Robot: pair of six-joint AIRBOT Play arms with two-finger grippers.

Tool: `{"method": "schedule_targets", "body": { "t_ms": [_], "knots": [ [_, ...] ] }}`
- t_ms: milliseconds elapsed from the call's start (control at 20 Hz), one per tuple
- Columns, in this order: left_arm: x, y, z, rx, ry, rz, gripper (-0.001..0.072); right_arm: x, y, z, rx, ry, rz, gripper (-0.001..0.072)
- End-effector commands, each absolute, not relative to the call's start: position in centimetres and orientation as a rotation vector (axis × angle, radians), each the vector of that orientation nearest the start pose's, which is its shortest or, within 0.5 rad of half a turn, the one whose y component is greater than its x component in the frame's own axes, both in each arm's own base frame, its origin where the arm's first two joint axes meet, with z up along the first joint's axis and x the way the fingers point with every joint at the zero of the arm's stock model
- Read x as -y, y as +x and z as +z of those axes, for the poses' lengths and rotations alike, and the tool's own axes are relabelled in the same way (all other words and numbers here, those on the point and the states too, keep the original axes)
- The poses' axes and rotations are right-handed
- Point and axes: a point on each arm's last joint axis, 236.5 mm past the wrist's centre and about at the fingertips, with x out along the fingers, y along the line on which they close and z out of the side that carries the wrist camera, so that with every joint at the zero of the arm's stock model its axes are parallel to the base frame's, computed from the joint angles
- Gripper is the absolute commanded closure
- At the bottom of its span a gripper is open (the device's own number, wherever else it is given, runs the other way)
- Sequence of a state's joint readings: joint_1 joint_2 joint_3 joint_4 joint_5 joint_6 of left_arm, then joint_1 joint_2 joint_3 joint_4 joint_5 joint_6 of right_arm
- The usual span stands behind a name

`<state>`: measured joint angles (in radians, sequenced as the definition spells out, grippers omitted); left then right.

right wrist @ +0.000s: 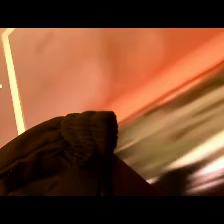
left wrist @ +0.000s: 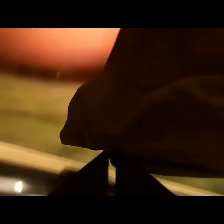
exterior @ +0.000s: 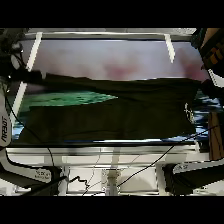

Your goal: Fold the clothes and pants, and hang the long-sleeved shirts on hangers.

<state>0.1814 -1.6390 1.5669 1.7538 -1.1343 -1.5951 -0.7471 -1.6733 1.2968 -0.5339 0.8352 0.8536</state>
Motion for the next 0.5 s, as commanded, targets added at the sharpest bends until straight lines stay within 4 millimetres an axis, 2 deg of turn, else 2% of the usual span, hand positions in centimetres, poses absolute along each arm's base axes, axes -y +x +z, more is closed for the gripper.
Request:
{"method": "schedule_targets", "body": {
  "t_ms": [0,50,250,450],
  "knots": [
    [-12.9,41.1,-4.3,-1.461,0.026,0.288,0.0069,23.8,47.6,-1.3,-0.684,0.693,-0.099,0.0685],
    [-13.2,40.8,-4.4,-1.472,0.018,0.296,0.0009,23.8,47.5,-1.3,-0.684,0.693,-0.099,0.0685],
    [-14.3,42.2,-3.3,-1.391,-0.013,0.344,0.0012,23.7,47.5,-1.3,-0.686,0.694,-0.096,0.0685],
    [-14.6,44.3,-3.2,-1.273,-0.153,0.444,0.0011,23.7,47.5,-1.3,-0.686,0.695,-0.096,0.0685]
  ]
}}
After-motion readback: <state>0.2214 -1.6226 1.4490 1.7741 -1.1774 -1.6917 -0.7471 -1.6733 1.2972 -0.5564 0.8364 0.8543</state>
